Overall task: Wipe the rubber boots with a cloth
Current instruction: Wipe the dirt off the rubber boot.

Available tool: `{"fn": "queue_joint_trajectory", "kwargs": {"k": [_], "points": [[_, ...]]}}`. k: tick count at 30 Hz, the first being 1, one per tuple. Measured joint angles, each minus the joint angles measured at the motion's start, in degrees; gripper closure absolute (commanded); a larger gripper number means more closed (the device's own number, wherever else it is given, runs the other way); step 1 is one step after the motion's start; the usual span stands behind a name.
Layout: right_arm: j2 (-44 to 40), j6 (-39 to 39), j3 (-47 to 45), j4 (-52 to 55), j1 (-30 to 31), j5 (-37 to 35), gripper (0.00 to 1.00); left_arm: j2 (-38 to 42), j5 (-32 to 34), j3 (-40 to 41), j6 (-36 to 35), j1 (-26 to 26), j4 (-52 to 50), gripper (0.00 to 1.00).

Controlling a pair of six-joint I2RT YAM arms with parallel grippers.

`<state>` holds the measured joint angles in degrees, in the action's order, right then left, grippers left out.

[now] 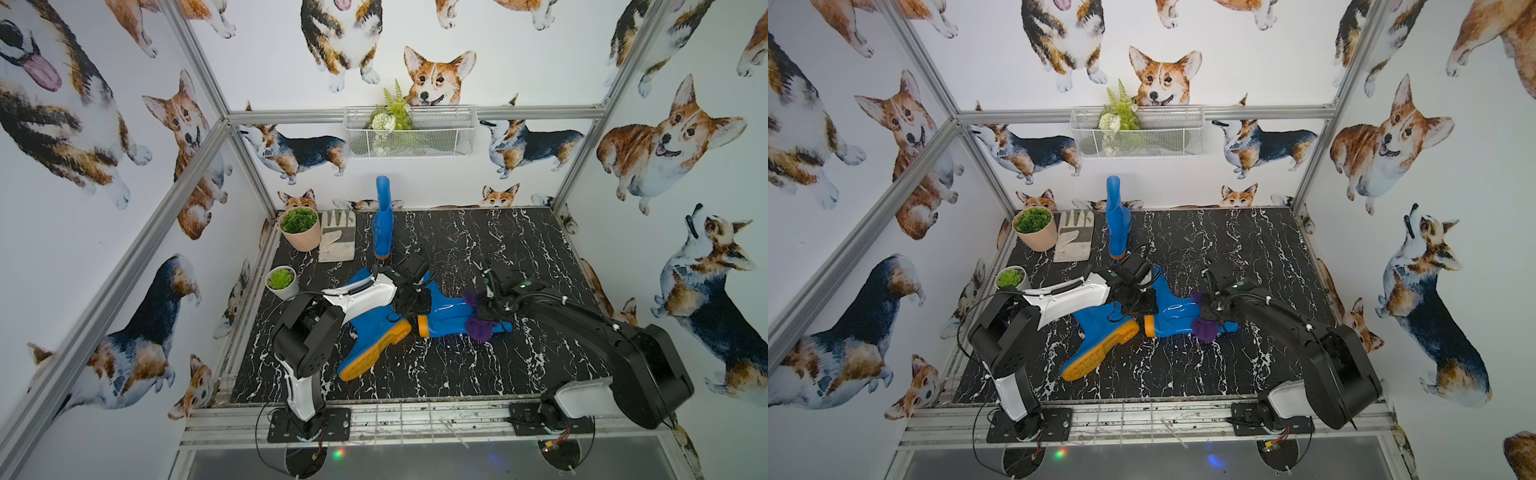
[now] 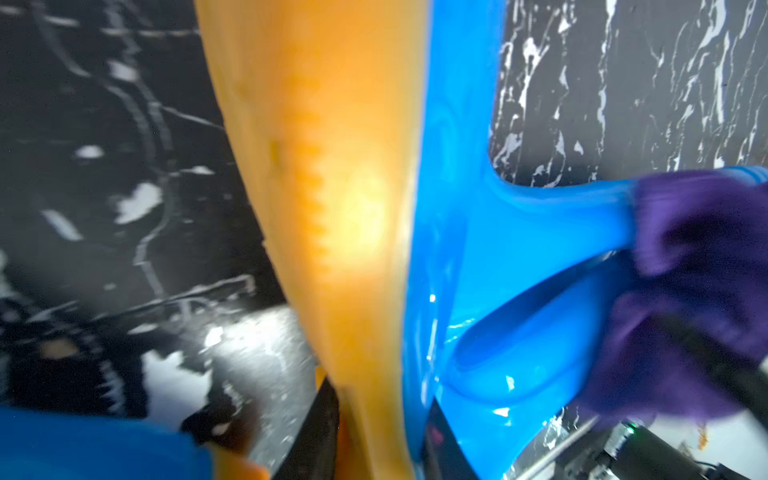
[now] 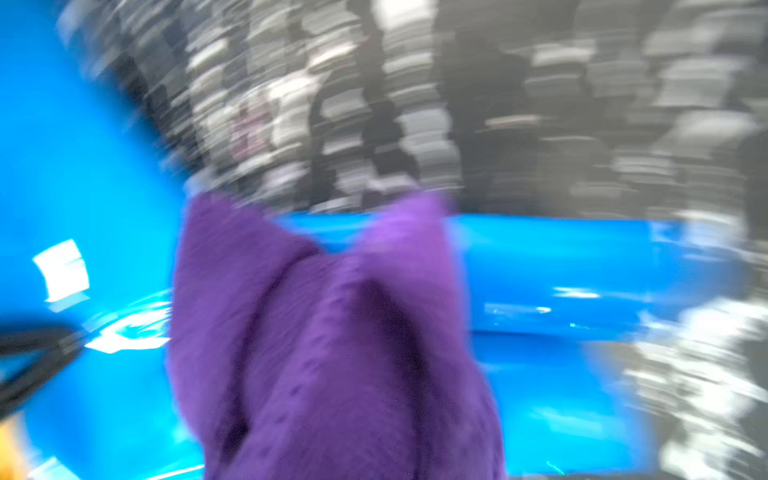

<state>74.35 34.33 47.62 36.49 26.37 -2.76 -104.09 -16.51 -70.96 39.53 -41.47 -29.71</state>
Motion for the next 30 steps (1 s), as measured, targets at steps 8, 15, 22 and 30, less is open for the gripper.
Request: {"fn": "queue_joint_trajectory", "kwargs": {"k": [8,15,22,30], "points": [[-14.34,-5.14,0.11,0.48,12.24,-10.56,1.00,1.01,-9.31,-3.23,-1.25,4.50,-3.54,1.00],[-5.75,-8.57,2.54,-7.61,34.38,-23.19,1.00,1.03,-15.56,-3.28,1.29,5.44,-2.56,1.00],[3.39,-14.60,5.25,-14.93,38.73,-27.19,1.00,2.47,-16.28,-1.73,2.56,6.08,-1.01,1.00],[-9.94,-15.02,-4.66,-17.79,20.35,-26.43,1.00,4.35,-19.98,1.01,4.66,7.13,1.81,1.00]]}}
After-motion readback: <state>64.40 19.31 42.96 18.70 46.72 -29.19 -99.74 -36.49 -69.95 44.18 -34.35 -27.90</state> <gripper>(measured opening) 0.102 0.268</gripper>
